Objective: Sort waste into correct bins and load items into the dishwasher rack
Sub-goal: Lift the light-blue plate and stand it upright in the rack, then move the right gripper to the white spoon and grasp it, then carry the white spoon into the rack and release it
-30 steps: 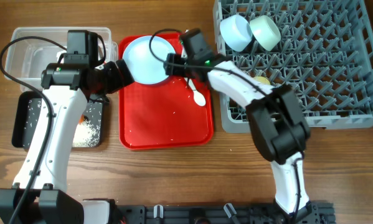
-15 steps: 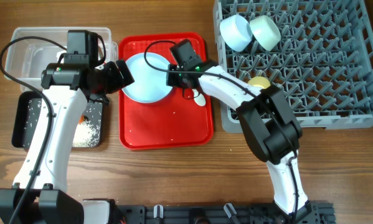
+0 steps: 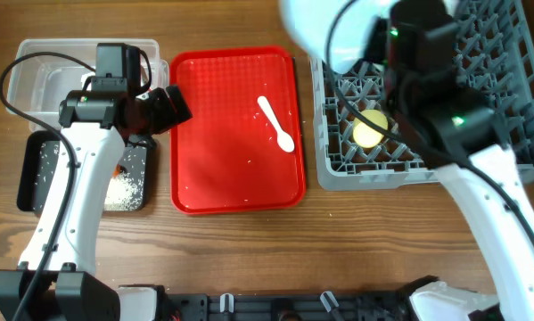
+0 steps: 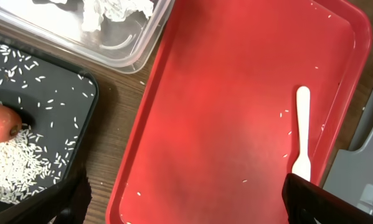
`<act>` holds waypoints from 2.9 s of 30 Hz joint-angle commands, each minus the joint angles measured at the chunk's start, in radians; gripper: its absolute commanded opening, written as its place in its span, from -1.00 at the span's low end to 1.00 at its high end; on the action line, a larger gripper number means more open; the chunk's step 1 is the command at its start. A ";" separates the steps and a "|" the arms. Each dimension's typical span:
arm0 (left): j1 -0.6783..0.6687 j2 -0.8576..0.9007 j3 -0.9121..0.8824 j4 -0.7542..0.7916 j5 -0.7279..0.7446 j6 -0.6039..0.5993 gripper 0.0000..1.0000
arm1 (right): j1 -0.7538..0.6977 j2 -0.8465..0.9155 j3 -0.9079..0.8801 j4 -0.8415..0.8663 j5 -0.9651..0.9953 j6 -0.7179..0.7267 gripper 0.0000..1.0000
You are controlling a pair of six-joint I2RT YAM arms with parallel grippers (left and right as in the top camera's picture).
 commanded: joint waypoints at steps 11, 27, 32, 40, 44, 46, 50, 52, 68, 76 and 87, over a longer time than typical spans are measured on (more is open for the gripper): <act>0.005 0.007 0.000 0.002 -0.013 -0.010 1.00 | -0.304 0.296 -0.005 0.109 0.320 -0.686 -0.91; 0.005 0.007 0.000 0.002 -0.013 -0.010 1.00 | -0.354 0.478 -0.005 0.140 0.228 -0.390 1.00; 0.005 0.007 0.000 0.002 -0.013 -0.010 1.00 | -0.245 0.256 -0.004 -0.031 -0.159 -0.397 0.99; 0.005 0.007 0.000 0.002 -0.013 -0.010 1.00 | 0.075 0.283 -0.037 -0.172 -0.935 -0.236 1.00; 0.005 0.007 0.000 0.002 -0.013 -0.010 1.00 | 0.160 0.418 -0.048 -0.143 -0.991 -0.186 0.85; 0.005 0.007 0.000 0.002 -0.013 -0.010 1.00 | 0.187 0.506 -0.048 -0.131 -0.897 -0.185 0.67; 0.005 0.007 0.000 0.002 -0.013 -0.010 1.00 | 0.190 0.645 -0.048 -0.125 -0.809 -0.185 0.36; 0.005 0.007 0.000 0.002 -0.013 -0.010 1.00 | 0.190 0.682 -0.048 -0.112 -0.765 -0.185 0.27; 0.005 0.007 0.000 0.002 -0.013 -0.010 1.00 | 0.189 0.780 -0.048 -0.101 -0.631 -0.183 -0.91; 0.005 0.007 0.000 0.002 -0.013 -0.010 1.00 | 0.186 0.593 0.110 -0.266 -0.768 -0.154 -0.91; 0.005 0.007 0.000 0.002 -0.013 -0.010 1.00 | -0.281 0.159 0.098 -0.423 -0.660 0.623 -0.91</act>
